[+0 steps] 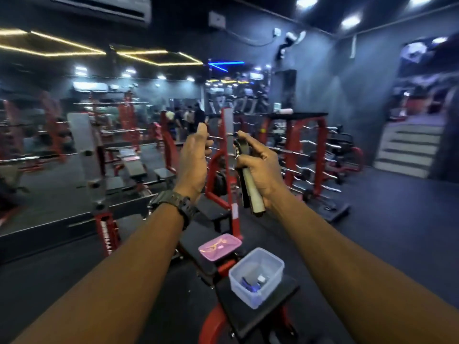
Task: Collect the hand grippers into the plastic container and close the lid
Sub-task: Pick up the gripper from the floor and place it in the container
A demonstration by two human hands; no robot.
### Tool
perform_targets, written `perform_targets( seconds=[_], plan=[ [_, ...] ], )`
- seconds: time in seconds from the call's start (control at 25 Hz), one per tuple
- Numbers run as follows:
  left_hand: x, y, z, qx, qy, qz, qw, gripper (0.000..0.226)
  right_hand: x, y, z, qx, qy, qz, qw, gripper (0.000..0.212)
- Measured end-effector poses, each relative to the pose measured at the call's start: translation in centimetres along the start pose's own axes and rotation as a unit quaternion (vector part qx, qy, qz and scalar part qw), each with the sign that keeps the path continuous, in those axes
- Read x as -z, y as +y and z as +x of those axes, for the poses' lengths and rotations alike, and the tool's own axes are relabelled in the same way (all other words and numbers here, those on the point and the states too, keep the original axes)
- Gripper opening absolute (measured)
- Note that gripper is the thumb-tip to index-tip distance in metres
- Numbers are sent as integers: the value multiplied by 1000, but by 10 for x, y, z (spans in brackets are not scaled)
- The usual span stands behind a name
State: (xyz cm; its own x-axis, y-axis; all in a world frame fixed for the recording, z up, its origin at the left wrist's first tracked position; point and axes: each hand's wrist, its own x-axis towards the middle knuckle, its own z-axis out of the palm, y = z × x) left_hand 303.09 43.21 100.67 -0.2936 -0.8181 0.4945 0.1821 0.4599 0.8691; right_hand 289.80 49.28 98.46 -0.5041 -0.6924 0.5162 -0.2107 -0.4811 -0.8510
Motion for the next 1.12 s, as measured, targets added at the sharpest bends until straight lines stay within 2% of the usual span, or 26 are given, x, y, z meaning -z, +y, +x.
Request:
perform_targets(
  seconds=[0.08,0.24,0.56,0.8,1.0,1.12],
  plan=[
    [-21,-15,5,8,-38,-19,999,73,20,11,-4,-14,36,-15,999,62],
    [-41,-42,10,30,-70,-39,996,75,37,29,-11,-29,64,-52,996,65],
    [-24,-89,1,61,-98,-37,993,64,32,73,-26,-76,88,-93,989,66],
    [-38,-163,-13,127,-111,-44,985,62,48,146,-33,-125,43,-174,976,71],
    [-89,-226,3,174,-120,-20,977,73,96,223,-5,-171,-14,-224,959,74],
    [-114,-264,14,215,-109,-3,970,68,118,265,17,-196,-33,-225,954,72]
  ],
)
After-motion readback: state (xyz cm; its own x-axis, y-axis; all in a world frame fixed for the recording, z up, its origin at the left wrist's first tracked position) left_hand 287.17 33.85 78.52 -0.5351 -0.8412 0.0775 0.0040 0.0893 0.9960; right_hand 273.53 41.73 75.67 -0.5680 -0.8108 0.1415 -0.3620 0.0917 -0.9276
